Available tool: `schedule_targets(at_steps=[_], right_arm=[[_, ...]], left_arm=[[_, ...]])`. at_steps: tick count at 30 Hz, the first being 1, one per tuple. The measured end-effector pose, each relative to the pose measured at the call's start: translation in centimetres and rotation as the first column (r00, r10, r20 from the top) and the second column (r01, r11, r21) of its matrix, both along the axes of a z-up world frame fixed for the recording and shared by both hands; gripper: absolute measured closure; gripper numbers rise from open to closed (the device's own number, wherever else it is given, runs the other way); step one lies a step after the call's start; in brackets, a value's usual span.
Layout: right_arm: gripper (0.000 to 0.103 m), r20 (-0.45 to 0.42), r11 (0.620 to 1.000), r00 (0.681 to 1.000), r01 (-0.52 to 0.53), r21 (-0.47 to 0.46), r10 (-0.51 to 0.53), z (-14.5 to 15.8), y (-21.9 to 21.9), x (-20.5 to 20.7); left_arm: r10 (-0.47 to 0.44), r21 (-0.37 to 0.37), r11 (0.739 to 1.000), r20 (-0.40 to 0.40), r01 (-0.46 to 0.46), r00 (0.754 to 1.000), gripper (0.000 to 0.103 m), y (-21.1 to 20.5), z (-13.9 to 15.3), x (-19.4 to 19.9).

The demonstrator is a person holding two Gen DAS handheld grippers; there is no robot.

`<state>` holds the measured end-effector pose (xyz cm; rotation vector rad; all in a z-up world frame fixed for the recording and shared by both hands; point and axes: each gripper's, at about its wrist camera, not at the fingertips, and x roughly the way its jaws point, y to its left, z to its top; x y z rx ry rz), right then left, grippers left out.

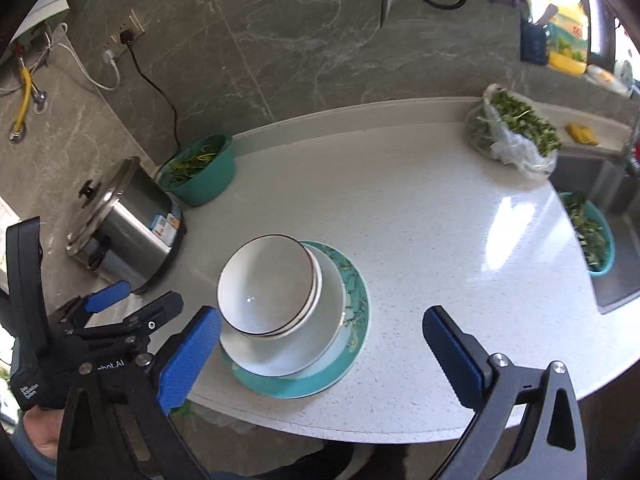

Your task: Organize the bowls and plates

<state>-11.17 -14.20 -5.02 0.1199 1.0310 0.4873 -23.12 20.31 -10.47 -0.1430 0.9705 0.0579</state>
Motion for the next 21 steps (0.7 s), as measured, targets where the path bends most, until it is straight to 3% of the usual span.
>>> schedule_targets(at_steps=[8,21], right_arm=[[0.0,0.003,0.995,0.997,0.082,-0.048,-0.081,1.0,-0.6,-0.6],[0.0,-0.013,0.993,0.998,0.054,-0.109,-0.056,1.2,0.9,-0.3]], left_arm=[[-0.001,0.031,1.0,-0.009,0.001,1.0,0.0,-0.9,0.4,-0.7],[0.012,0.051,0.999,-0.027,-0.011,1.0,0.0,-1.4,0.5,-0.1]])
